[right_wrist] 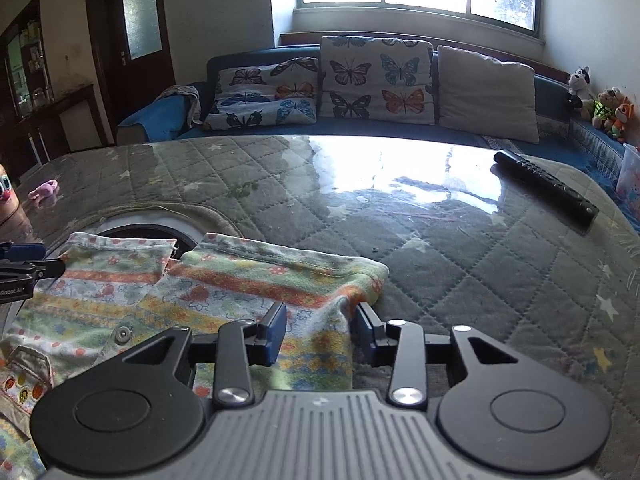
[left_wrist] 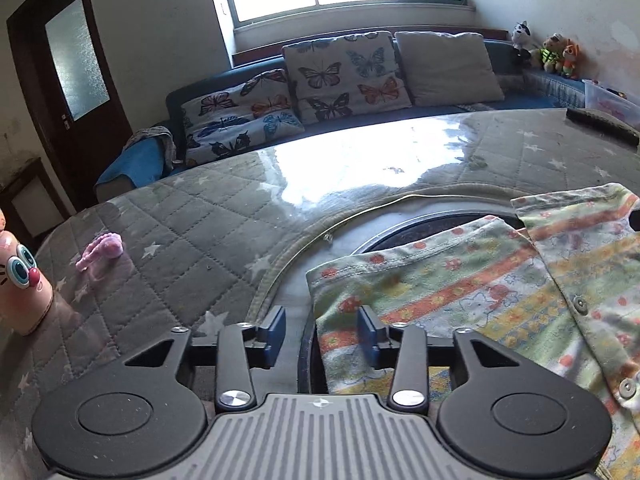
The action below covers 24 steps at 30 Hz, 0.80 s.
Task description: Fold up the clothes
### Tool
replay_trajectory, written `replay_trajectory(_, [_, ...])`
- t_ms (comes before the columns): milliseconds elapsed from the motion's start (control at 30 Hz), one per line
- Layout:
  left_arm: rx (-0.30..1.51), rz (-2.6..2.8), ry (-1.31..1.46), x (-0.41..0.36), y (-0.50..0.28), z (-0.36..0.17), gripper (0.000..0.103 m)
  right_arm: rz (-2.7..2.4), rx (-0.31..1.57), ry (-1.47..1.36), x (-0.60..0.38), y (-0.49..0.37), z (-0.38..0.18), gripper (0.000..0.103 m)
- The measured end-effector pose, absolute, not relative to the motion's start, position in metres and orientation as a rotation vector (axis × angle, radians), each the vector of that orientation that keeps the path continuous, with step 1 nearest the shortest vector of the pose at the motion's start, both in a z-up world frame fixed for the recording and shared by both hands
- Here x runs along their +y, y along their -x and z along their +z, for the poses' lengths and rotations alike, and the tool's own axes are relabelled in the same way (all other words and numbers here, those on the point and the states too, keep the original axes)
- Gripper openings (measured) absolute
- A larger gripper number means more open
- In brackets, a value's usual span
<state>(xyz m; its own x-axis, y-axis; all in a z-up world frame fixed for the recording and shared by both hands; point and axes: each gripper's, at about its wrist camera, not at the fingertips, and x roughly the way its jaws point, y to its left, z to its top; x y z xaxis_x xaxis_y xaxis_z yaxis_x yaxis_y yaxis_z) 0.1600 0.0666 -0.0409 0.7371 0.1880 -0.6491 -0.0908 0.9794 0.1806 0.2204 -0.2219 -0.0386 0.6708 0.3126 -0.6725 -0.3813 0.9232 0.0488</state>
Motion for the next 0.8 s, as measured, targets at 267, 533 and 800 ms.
replay_trajectory(267, [0.733, 0.124, -0.095, 0.068, -0.155, -0.04, 0.048, 0.422, 0.744, 0.112, -0.218, -0.212, -0.041, 0.044])
replay_trajectory(533, [0.717, 0.098, -0.135, 0.06, -0.156, -0.042, 0.003, 0.425, 0.742, 0.108, -0.218, -0.209, -0.041, 0.046])
replay_trajectory(800, [0.687, 0.153, -0.193, 0.067, -0.177, -0.04, 0.001, 0.439, 0.733, 0.131, -0.21, -0.21, -0.042, 0.047])
